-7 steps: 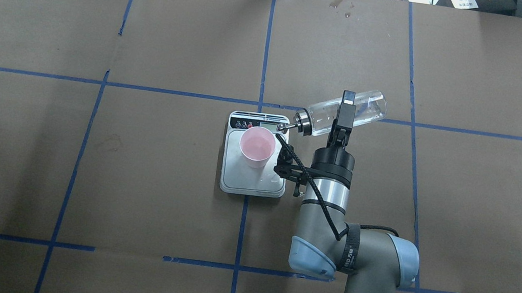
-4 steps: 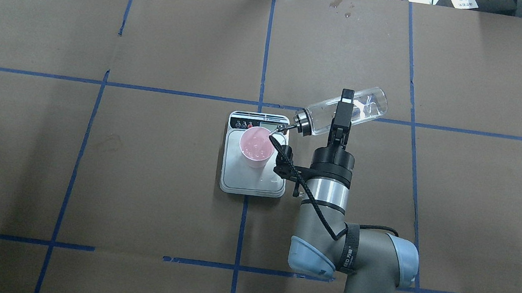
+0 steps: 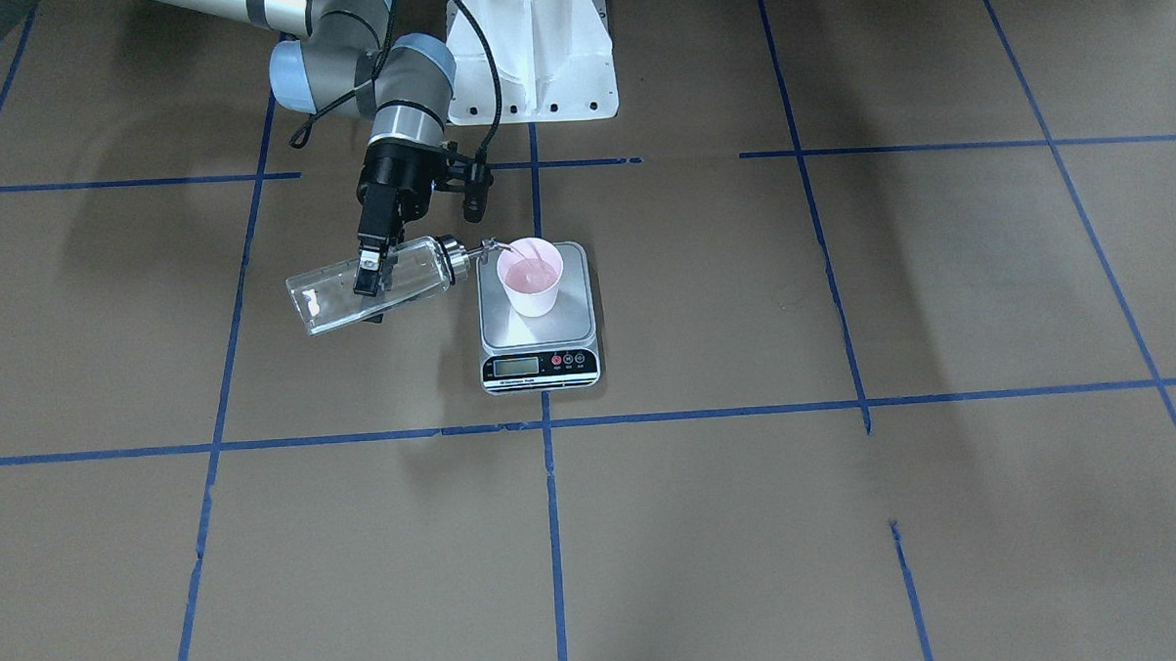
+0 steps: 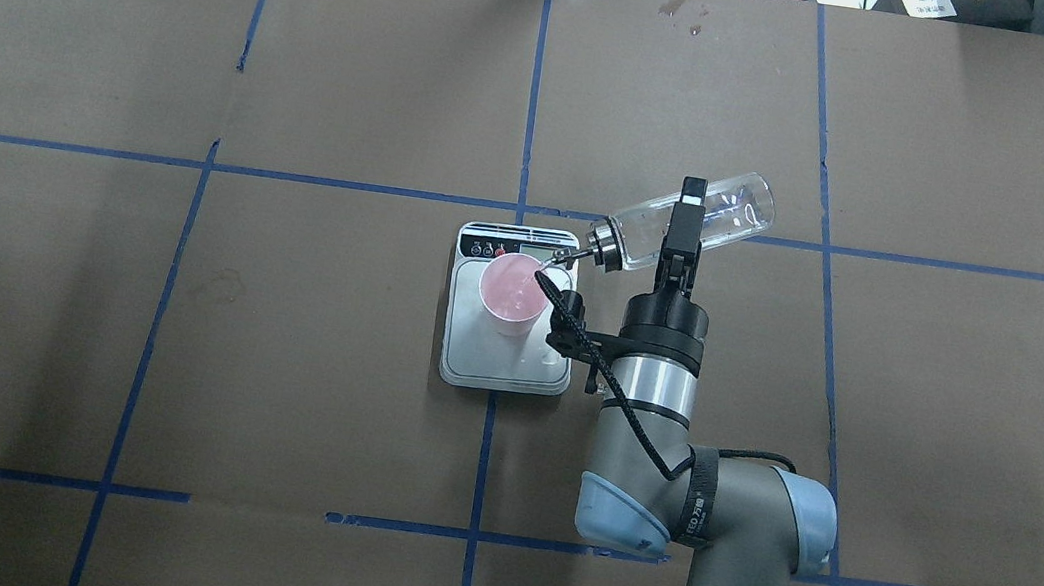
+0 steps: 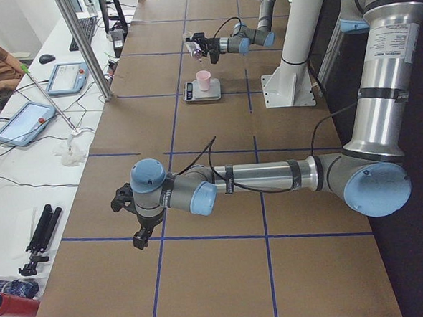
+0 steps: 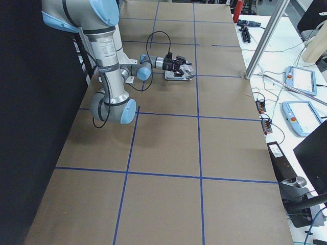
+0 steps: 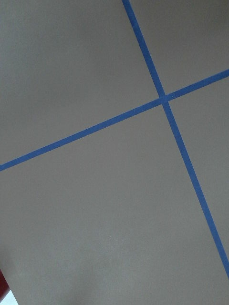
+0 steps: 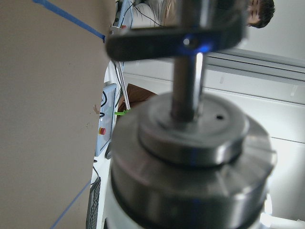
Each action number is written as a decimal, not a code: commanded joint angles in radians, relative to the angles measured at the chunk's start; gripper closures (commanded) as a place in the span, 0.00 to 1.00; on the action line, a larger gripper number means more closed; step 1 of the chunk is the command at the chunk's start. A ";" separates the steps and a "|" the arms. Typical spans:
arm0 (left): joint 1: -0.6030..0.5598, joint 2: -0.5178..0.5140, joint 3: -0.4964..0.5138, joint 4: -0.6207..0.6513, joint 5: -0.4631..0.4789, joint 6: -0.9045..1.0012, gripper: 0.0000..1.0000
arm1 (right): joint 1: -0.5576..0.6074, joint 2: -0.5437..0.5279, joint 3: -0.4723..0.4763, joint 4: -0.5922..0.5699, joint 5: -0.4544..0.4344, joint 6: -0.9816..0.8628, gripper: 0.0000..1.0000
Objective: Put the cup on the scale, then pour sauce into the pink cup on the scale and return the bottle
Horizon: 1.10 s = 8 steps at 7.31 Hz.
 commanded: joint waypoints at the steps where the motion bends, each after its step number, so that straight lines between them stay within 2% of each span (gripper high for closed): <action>1: 0.000 0.000 0.001 -0.001 0.000 0.000 0.00 | 0.000 0.000 0.001 0.000 -0.005 0.001 1.00; 8: 0.000 -0.003 0.000 0.001 0.002 0.000 0.00 | -0.003 0.020 0.002 0.014 -0.003 0.025 1.00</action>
